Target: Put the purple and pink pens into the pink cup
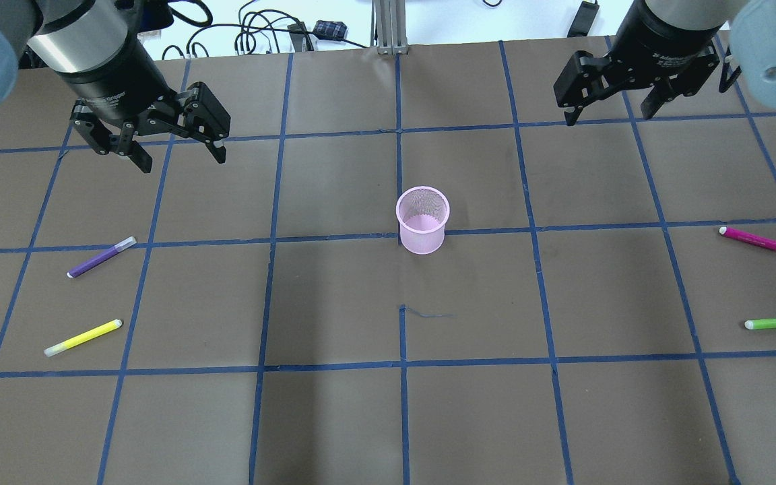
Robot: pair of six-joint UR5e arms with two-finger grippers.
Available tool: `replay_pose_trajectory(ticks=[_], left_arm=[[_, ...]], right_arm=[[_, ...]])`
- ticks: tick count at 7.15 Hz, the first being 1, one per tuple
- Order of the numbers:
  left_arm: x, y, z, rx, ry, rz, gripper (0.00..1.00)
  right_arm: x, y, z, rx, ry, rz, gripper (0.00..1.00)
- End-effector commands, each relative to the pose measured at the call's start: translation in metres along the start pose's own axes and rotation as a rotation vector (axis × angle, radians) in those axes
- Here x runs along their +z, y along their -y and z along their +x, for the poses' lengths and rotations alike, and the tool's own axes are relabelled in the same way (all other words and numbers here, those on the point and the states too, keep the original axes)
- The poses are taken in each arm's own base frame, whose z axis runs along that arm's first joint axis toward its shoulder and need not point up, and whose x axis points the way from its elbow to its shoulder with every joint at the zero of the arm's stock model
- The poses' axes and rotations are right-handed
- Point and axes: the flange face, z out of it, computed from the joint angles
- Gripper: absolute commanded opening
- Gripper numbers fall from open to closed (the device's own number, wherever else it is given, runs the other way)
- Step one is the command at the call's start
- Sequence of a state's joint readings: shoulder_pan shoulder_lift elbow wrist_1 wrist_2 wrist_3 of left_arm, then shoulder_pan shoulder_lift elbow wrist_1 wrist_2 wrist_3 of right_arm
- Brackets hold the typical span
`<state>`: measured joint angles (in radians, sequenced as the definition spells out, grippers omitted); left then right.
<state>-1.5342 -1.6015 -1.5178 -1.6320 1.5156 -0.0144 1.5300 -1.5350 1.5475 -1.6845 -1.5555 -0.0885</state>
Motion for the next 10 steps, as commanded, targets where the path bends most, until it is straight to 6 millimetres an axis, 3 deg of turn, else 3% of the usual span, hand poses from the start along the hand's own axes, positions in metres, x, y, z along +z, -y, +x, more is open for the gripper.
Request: replay_pose_trajectory(ticks=[1, 3, 4, 6, 8, 9, 10], left_arm=[[0.0, 0.0, -0.001, 0.002, 0.001, -0.001, 1.0], [0.0, 0.001, -0.004, 0.032, 0.003, -0.001, 1.0], [0.001, 0.003, -0.016, 0.13, 0.009, -0.003, 1.0], [-0.002, 0.009, -0.05, 0.142, 0.008, 0.0, 1.0], [-0.003, 0.015, -0.089, 0.212, 0.006, -0.001, 1.0], [0.0, 0.016, -0.119, 0.277, 0.001, -0.008, 1.0], [0.006, 0.018, -0.162, 0.335, -0.017, -0.015, 1.0]], right_arm=[[0.006, 0.004, 0.003, 0.006, 0.003, -0.009, 1.0], [0.008, 0.007, 0.015, 0.025, -0.002, -0.01, 1.0], [0.031, 0.018, 0.028, 0.05, 0.003, -0.057, 1.0], [0.061, 0.04, 0.037, 0.052, 0.004, -0.077, 1.0], [0.076, 0.052, 0.039, 0.062, -0.001, -0.041, 1.0], [0.065, 0.061, 0.04, 0.049, -0.01, 0.032, 1.0], [0.071, 0.062, 0.042, 0.047, -0.016, 0.044, 1.0]])
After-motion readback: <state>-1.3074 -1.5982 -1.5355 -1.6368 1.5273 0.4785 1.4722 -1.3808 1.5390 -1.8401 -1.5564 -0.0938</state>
